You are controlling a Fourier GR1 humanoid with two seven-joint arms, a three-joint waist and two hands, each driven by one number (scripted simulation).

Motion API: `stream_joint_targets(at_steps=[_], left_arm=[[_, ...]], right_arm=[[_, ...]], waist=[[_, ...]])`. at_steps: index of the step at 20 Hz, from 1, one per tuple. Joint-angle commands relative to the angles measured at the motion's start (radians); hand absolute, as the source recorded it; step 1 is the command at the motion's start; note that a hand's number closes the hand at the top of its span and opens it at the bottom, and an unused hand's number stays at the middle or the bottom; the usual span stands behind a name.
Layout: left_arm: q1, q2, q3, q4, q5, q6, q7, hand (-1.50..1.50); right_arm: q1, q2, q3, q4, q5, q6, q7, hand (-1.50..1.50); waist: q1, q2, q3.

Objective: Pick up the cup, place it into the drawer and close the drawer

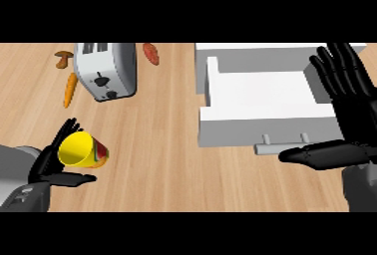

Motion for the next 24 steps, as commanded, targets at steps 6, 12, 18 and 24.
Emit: stream_joint_targets(at_steps=[6,12,18,24], left_arm=[[-0.037,-0.017,-0.008,0.052,-0.017,-0.085,-0.137,-1.5],[-0.047,-0.059,-0.021,0.056,-0.018,-0.137,-0.142,-1.5],[-0.05,-0.058,-0.033,0.007,-0.017,-0.184,-0.2,1.5],[-0.062,-0.053,0.009,-0.045,-0.012,0.097,-0.291,1.5]], right_arm=[[-0.056,-0.035,-0.037,0.035,-0.039,0.027,0.025,-1.5],[0.0,-0.013,-0.012,0.015,0.008,0.007,-0.002,-1.5],[-0.019,-0.02,0.001,-0.025,-0.013,0.015,0.056,-1.5],[-0.002,-0.028,-0.027,-0.027,-0.01,0.01,0.034,-1.5]], waist=[[-0.001,0.004,-0.002],[-0.007,0.003,-0.002],[-0.009,0.004,-0.005],[-0.007,0.001,-0.002]])
